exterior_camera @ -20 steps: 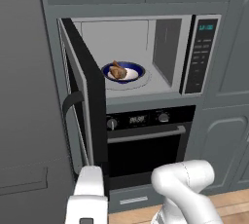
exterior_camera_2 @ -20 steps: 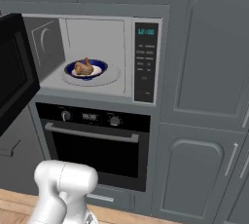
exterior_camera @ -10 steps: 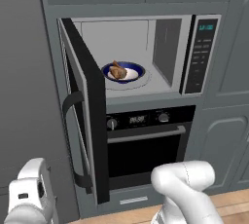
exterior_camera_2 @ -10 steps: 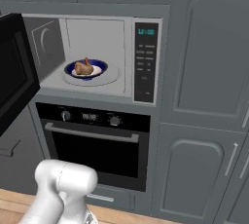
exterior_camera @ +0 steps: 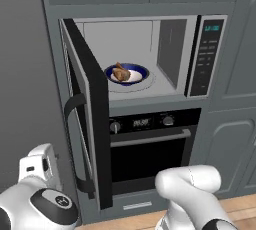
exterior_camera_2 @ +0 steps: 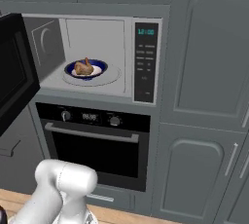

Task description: Remove the apple from the bowl and place it on the small plate. Then place the bowl with only the chicken drumstick in the microwave, close the door, and press the start button to microwave the chicken drumstick.

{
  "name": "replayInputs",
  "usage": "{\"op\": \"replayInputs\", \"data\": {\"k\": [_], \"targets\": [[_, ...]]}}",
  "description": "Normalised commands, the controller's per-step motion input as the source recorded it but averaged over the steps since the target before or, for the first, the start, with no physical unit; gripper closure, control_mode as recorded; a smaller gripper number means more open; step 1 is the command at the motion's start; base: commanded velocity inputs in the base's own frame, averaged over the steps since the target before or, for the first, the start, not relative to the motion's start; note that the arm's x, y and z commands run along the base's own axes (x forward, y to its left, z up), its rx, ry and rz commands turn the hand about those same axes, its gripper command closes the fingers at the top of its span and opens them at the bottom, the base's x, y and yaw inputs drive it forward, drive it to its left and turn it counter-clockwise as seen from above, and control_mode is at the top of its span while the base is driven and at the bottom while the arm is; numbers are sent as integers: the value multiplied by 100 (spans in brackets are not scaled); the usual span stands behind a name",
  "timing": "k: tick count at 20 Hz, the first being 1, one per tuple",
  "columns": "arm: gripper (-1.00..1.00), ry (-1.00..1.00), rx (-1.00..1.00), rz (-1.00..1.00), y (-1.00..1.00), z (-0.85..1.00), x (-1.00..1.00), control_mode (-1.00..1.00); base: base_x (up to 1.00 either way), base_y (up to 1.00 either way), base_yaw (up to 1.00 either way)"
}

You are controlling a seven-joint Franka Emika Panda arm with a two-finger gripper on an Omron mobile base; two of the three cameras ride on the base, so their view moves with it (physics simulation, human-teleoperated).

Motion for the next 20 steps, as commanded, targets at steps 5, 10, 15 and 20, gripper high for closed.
{"op": "replayInputs", "data": {"k": [5,10,15,20], "targets": [[-100,1,0,-1,-100,0,10,-100,0,0,0],[-100,0,2,-1,-100,7,12,-100,0,0,0],[-100,0,5,0,-100,22,38,-100,0,0,0],[-100,4,12,0,-100,23,93,-100,0,0,0]]}}
